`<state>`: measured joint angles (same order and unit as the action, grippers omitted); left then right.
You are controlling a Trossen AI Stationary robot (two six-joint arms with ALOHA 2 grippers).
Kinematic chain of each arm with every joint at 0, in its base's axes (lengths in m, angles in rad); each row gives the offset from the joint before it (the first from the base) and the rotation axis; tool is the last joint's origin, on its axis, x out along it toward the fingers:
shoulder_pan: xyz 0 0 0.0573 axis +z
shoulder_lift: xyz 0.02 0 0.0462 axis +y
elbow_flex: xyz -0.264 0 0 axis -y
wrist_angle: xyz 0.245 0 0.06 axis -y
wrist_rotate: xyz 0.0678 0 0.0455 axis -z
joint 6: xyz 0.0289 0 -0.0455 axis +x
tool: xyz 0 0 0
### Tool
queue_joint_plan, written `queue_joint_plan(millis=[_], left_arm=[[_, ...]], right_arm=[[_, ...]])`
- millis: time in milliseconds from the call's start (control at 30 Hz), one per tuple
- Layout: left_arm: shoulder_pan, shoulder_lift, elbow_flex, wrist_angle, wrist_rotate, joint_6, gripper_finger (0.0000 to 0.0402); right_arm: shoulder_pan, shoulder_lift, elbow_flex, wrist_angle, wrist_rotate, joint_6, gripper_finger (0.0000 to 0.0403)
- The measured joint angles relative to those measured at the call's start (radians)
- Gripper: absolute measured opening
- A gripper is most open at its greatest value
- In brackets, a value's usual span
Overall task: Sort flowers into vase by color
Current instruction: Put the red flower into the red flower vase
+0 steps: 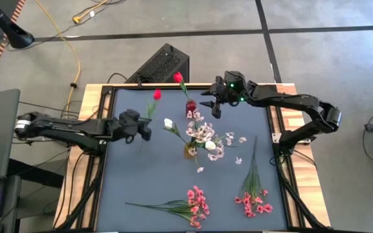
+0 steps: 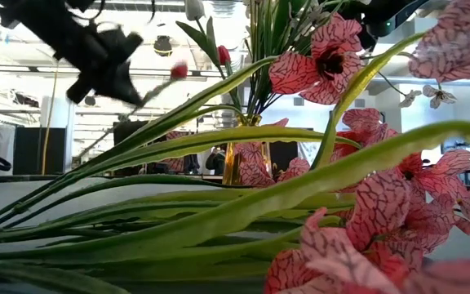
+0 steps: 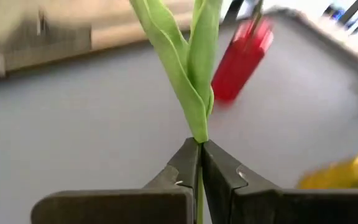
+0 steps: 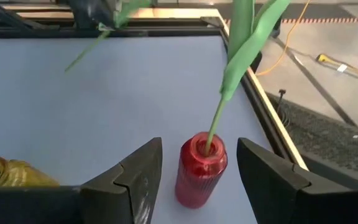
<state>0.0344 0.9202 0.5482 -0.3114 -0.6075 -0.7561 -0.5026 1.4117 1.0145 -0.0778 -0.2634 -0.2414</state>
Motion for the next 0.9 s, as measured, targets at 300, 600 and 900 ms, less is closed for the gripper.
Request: queue_joint_plan(millis=[300, 600, 900], left_arm=[[0.1, -0.073, 0.001, 0.311, -0.026, 0.423, 0.0], [0.298, -0.069, 0.001, 0.4, 0.131, 0.519, 0.0], [0.331, -0.07, 0.001, 0.728, 0.661, 0.702, 0.0]], right_arm=[[0.013, 0.0, 0.0, -0.035, 0.0, 0.006, 0.0234], [0.012, 0.0, 0.0, -0.05, 0.001, 0.008, 0.0234], [0.012, 0.0, 0.0, -0.052, 0.002, 0.008, 0.0234]])
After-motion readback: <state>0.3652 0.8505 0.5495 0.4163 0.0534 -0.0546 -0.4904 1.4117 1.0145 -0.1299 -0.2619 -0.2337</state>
